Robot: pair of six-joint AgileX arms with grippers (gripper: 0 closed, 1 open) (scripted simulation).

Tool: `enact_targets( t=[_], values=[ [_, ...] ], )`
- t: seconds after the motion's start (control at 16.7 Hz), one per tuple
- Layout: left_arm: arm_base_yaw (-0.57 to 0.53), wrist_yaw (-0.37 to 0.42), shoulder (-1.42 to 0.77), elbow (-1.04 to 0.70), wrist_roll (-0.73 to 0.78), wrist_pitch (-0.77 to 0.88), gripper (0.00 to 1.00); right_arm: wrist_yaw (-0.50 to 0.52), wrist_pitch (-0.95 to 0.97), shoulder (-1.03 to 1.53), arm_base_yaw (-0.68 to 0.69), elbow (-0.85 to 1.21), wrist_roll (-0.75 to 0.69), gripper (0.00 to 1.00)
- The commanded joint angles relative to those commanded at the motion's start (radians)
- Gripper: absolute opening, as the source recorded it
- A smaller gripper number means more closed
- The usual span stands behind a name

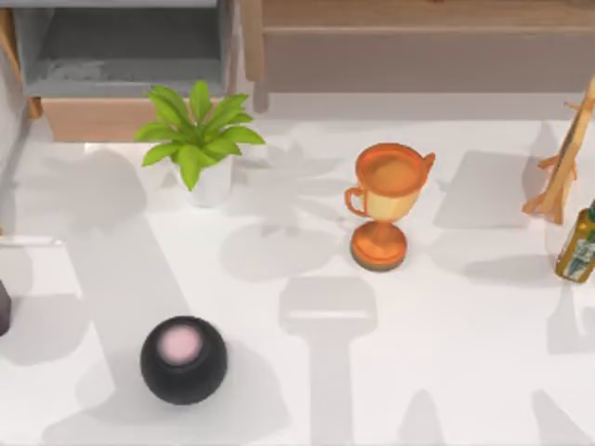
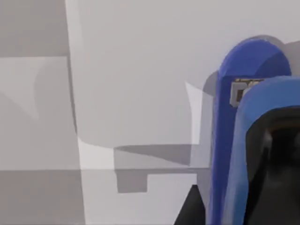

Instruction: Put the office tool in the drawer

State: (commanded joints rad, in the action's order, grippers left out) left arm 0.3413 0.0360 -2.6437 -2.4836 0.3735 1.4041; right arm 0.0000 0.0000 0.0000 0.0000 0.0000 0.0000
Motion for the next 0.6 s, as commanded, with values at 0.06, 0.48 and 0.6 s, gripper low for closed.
enact_targets(
  t=[0.06,0.48,0.6],
  values=[
    [0.0,0.0,0.0,0.0,0.0,0.0,0.75,0.0,0.0,0.0,0.0,0.0,0.0,1.0],
    [0.0,0.0,0.0,0.0,0.0,0.0,1.0,0.0,0.0,0.0,0.0,0.0,0.0,1.0],
    [0.0,0.0,0.0,0.0,0.0,0.0,1.0,0.0,0.0,0.0,0.0,0.0,0.0,1.0]
  ],
)
